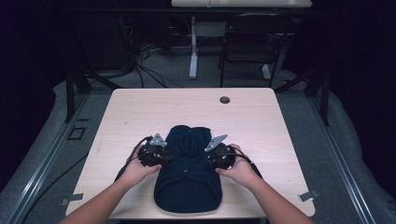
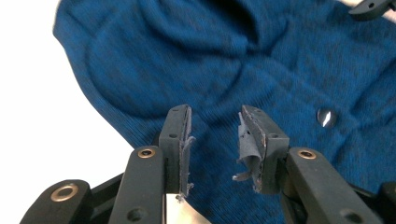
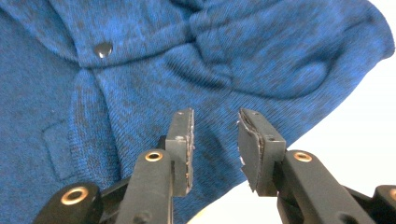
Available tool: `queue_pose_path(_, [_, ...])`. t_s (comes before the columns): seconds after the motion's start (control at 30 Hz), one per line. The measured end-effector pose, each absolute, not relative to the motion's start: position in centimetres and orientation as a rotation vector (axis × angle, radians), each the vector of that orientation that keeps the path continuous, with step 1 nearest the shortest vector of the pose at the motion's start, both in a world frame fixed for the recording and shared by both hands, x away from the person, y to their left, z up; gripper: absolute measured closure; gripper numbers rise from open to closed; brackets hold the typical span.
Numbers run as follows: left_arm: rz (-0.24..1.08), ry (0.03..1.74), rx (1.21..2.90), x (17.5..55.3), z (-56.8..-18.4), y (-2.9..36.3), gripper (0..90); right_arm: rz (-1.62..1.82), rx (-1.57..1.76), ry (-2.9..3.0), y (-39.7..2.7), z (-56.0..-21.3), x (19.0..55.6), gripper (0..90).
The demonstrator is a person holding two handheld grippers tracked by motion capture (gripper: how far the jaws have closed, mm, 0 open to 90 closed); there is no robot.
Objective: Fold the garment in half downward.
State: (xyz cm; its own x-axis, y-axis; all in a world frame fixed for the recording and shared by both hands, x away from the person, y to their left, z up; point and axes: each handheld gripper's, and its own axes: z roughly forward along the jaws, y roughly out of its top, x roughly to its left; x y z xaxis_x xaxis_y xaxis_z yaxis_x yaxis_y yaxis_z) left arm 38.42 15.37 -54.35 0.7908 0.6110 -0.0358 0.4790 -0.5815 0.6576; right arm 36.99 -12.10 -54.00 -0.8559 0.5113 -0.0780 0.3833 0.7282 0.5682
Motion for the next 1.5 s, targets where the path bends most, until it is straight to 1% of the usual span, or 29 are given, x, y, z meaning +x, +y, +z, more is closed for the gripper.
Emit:
queue_pose_path(0.27, [0.26, 0.79, 2.291, 39.7, -52.3, 14.9, 64.9, 0.805, 0.687, 2.677, -11.9, -51.6, 38.3, 66.6])
queue_pose_path(0.4, [0.283, 0.783, 2.296, 40.8, -51.3, 14.6, 65.0, 0.795, 0.678, 2.663, -11.6, -50.7, 39.1, 66.4])
queue_pose_path(0.6, [0.289, 0.795, 2.282, 42.1, -50.7, 14.5, 65.9, 0.761, 0.679, 2.666, -11.3, -49.7, 40.7, 67.3])
queue_pose_path(0.73, [0.3, 0.799, 2.293, 43.1, -50.6, 14.3, 66.3, 0.726, 0.648, 2.658, -10.8, -49.6, 42.0, 67.8])
queue_pose_path(1.0, [0.357, 0.751, 2.326, 45.4, -50.8, 13.4, 67.3, 0.692, 0.617, 2.651, -9.9, -49.8, 44.3, 68.2])
queue_pose_path(1.13, [0.357, 0.755, 2.351, 46.6, -51.1, 13.1, 67.4, 0.611, 0.596, 2.661, -9.1, -50.6, 45.5, 67.9])
queue_pose_path(1.5, [0.439, 0.829, 2.355, 49.2, -52.7, 13.1, 66.7, 0.572, 0.667, 2.632, -9.3, -52.0, 48.2, 64.4])
